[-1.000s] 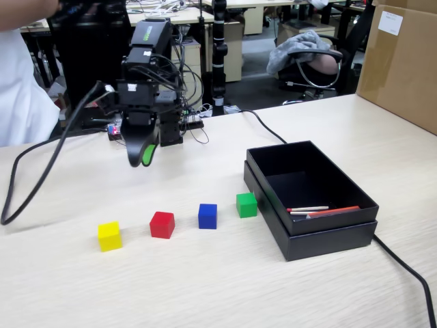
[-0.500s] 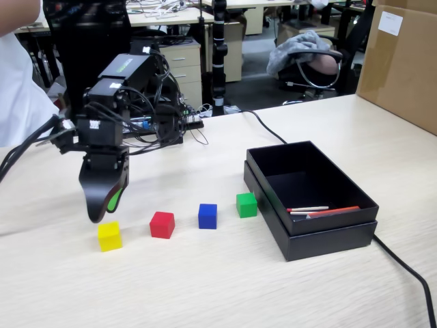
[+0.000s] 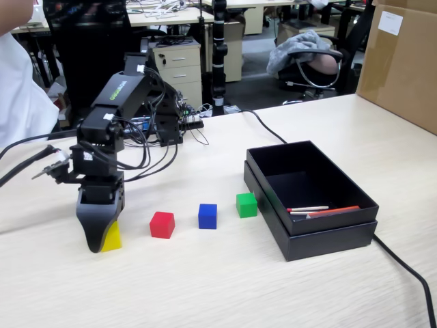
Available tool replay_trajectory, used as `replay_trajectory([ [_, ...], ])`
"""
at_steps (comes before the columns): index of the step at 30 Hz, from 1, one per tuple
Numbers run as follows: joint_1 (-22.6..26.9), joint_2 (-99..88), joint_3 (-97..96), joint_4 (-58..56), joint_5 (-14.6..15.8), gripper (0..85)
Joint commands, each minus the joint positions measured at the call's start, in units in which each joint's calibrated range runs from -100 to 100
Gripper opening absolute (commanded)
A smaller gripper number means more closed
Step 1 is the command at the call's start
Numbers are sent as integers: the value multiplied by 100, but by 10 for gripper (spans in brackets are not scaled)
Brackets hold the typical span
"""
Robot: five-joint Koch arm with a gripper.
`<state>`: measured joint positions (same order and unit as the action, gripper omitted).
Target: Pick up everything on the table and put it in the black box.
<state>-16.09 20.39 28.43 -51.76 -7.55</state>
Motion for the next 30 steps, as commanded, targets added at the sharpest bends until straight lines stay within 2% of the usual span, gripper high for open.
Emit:
replay_trajectory([
  [1, 10, -14, 429, -38, -20, 242],
  [3, 15, -2, 439, -38, 0, 170],
  [5, 24, -14, 420, -38, 15, 141],
  [9, 39, -484, 176, -81, 29, 141],
  [13, 107, -2090, -486, -98, 63, 140],
  [14, 425, -3984, -1139, -228, 210, 141],
  [15, 698, -4844, -1366, -513, 352, 141],
  [18, 1211, -5877, -1810, -755, 601, 142],
  [19, 1592, -6336, -2163, -798, 772, 144],
  [24, 2491, -6451, -2272, -979, 1216, 146],
  [30, 3009, -5131, -1329, -988, 1455, 146],
])
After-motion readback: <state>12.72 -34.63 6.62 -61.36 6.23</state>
